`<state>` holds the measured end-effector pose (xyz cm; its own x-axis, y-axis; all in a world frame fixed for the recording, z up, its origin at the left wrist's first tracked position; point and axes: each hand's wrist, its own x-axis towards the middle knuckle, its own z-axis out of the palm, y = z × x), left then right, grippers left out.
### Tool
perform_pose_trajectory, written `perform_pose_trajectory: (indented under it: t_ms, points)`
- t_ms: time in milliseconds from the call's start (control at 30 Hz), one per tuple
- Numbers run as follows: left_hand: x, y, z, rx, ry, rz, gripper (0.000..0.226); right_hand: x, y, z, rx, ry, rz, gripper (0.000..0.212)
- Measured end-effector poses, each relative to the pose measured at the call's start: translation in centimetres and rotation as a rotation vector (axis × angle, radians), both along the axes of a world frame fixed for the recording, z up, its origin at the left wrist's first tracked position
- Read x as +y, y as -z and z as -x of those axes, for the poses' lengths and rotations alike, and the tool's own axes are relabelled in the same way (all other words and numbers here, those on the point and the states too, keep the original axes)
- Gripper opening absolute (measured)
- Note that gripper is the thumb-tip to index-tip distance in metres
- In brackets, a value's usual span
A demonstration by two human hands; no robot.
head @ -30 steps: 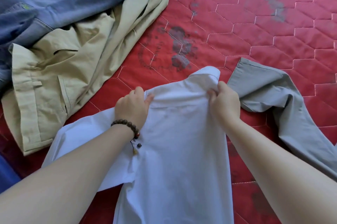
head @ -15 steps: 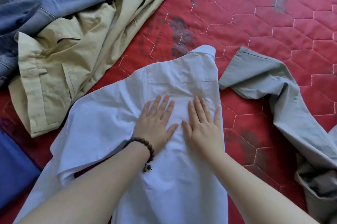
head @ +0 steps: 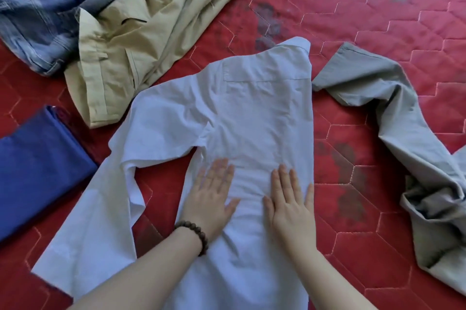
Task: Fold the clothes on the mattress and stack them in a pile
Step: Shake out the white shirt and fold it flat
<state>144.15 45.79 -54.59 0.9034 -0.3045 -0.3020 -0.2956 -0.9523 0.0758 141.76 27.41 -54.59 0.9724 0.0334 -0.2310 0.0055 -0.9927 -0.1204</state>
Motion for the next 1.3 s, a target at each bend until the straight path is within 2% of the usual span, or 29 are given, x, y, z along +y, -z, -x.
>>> perform_pose_trajectory:
  t_ms: [100,167,267,367,533,667,767,867,1033,1200,1300]
  points:
    - [2.8,0.0,1.6,-0.012,-0.091,-0.081,0.073,-1.2,-0.2,1.1,0.029,0.023,-0.016,0.065]
    - [2.7,-0.2,3.4,-0.022,-0.132,-0.065,0.072,-0.4,-0.6,1.9,0.0,0.03,-0.021,0.065]
    - [0.4,0.1,7.6,0.004,-0.057,0.069,0.069,2.2,-0.7,4.8,-0.057,-0.136,-0.114,0.059]
    - [0.0,0.5,10.9,0.0,-0.002,0.065,0.067,2.4,-0.1,8.2,-0.012,-0.247,-0.109,0.057]
    - [3.7,0.9,14.0,-0.038,-0.134,-0.023,0.068,-2.1,0.6,11.8,0.022,-0.107,-0.013,0.063]
    - [3.8,0.6,14.6,-0.038,-0.185,-0.071,0.072,-0.7,0.4,13.2,-0.027,0.038,-0.016,0.058]
    - [1.6,0.6,15.5,-0.033,-0.089,0.034,0.069,3.4,0.1,15.1,-0.148,-0.03,-0.092,0.054]
    - [0.6,1.1,18.4,-0.013,0.098,0.068,0.062,6.5,0.5,18.7,-0.124,-0.112,-0.109,0.055]
    - [4.0,1.2,21.2,0.007,0.072,0.016,0.068,4.6,1.3,23.1,-0.073,0.082,0.016,0.06]
    - [6.0,1.0,23.3,0.032,-0.036,-0.019,0.071,2.9,1.0,26.4,-0.013,0.249,0.003,0.064]
    - [6.3,0.6,24.7,0.038,-0.073,-0.022,0.075,3.4,0.6,28.7,0.0,0.228,-0.012,0.066]
